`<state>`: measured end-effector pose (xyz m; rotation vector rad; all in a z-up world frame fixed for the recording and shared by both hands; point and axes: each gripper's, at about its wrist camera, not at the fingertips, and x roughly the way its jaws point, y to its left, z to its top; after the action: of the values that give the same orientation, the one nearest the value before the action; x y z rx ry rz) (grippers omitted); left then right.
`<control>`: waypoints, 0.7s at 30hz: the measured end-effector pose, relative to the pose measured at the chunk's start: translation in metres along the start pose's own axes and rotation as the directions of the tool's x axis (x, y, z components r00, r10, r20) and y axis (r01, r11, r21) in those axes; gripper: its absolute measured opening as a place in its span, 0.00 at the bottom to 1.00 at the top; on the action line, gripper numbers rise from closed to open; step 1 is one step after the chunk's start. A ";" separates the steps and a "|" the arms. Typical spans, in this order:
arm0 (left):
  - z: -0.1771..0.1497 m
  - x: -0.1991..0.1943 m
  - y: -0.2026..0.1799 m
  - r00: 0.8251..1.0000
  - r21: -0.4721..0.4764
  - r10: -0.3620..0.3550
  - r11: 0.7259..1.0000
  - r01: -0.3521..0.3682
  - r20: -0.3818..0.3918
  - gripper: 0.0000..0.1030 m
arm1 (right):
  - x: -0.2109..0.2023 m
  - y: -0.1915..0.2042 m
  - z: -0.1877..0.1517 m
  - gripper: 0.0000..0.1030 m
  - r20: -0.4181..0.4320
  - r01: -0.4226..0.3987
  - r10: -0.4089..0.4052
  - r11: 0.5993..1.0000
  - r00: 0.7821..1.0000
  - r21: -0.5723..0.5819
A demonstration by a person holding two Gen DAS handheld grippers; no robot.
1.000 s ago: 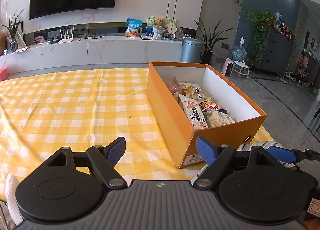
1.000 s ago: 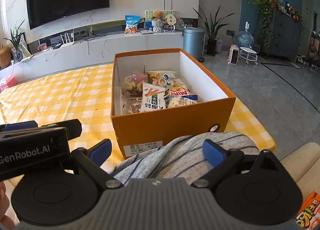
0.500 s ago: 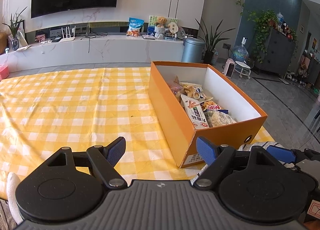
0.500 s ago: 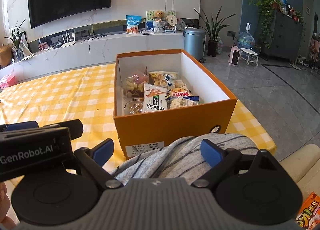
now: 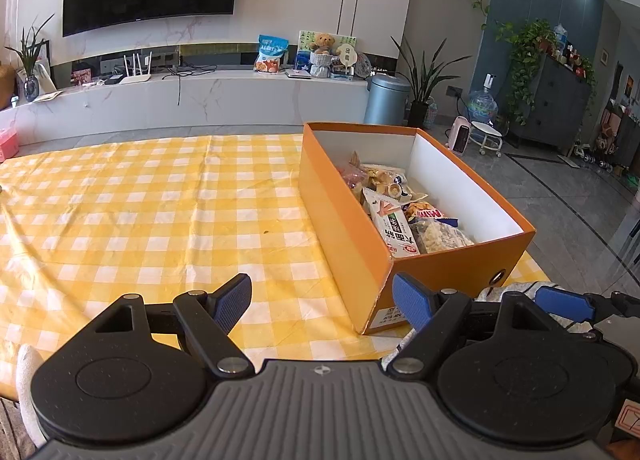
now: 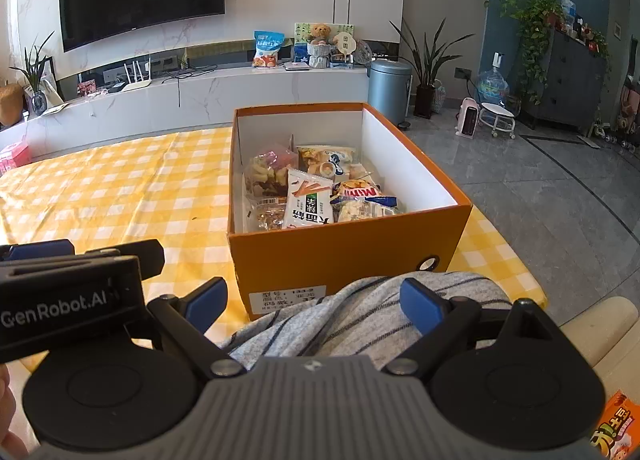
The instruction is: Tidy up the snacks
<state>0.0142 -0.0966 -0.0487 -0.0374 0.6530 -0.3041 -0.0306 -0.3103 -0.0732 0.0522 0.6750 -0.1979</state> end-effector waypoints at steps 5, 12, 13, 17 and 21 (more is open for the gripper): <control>0.000 -0.001 0.001 1.000 0.002 -0.001 1.000 0.001 -0.002 0.91 | 0.001 0.000 0.000 0.88 -0.001 0.002 -0.002 1.000 1.000 -0.004; 0.000 -0.001 0.001 1.000 -0.001 -0.001 1.000 0.001 -0.005 0.91 | 0.001 0.001 0.000 0.88 -0.001 0.002 -0.002 1.000 1.000 -0.007; 0.000 -0.001 0.001 1.000 -0.001 -0.001 1.000 0.000 -0.003 0.91 | 0.001 0.001 0.001 0.88 -0.001 0.002 -0.002 1.000 1.000 -0.007; 0.000 -0.001 0.002 1.000 0.001 -0.002 1.000 0.002 -0.004 0.91 | 0.001 0.001 0.001 0.88 0.001 0.004 -0.004 1.000 1.000 -0.009; 0.000 0.000 0.001 1.000 0.000 -0.001 1.000 0.001 -0.004 0.91 | 0.001 0.002 0.001 0.88 0.002 0.004 -0.004 1.000 1.000 -0.011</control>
<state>0.0144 -0.0952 -0.0483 -0.0366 0.6569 -0.3051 -0.0292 -0.3089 -0.0730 0.0407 0.6746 -0.1979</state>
